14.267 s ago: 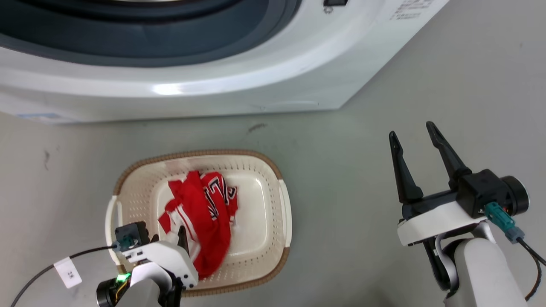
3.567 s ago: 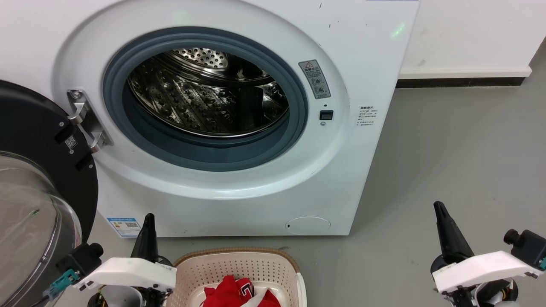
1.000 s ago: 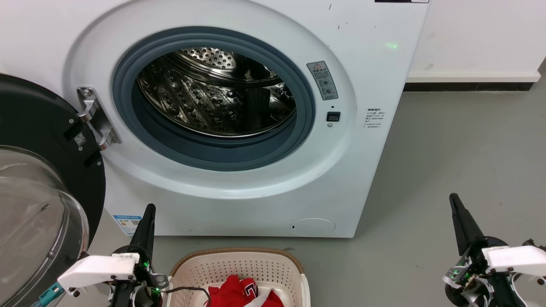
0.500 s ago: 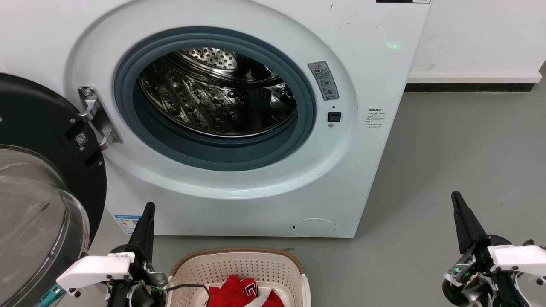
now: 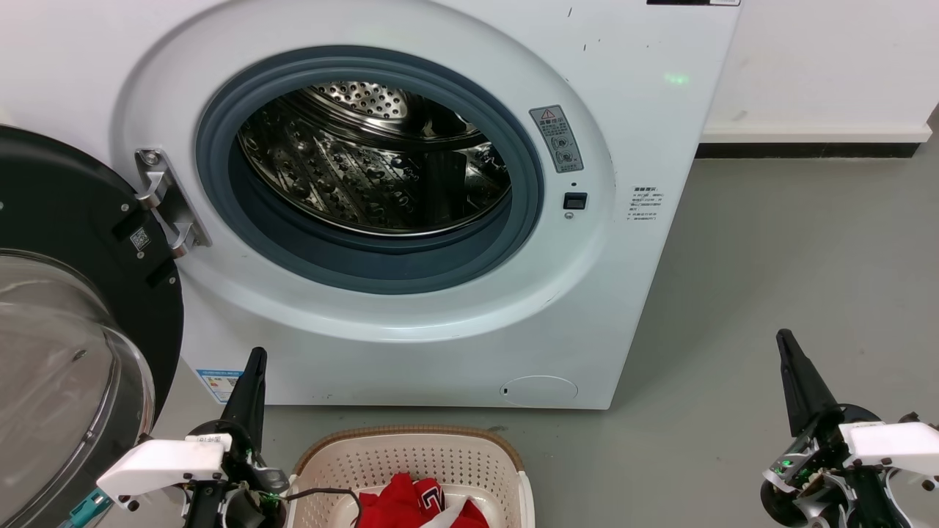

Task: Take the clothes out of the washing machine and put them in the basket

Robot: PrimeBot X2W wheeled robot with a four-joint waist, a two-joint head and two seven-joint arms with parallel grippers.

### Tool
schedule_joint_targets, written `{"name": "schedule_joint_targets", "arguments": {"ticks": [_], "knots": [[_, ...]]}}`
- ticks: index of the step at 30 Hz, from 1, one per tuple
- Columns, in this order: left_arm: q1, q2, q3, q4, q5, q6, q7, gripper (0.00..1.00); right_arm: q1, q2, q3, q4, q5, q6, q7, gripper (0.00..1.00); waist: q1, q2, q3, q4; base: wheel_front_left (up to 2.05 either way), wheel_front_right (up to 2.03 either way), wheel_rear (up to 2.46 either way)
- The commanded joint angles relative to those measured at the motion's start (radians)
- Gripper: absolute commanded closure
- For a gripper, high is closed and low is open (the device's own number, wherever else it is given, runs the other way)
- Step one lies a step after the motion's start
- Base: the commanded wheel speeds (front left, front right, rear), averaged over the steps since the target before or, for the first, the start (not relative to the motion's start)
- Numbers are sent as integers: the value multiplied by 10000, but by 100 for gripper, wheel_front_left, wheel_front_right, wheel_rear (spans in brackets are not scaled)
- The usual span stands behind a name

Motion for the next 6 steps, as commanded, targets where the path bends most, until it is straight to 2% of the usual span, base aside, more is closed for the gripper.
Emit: {"name": "schedule_joint_targets", "arguments": {"ticks": [1,6], "knots": [[-61,-14,31,-39,-17,-41,30,100,-122,31,-13,18,-34,-3,58,100,0,0,0,0,0,0,0],[-59,-14,31,-39,-17,-41,29,100,-124,40,-32,20,-52,-3,77,100,0,0,0,0,0,0,0]]}}
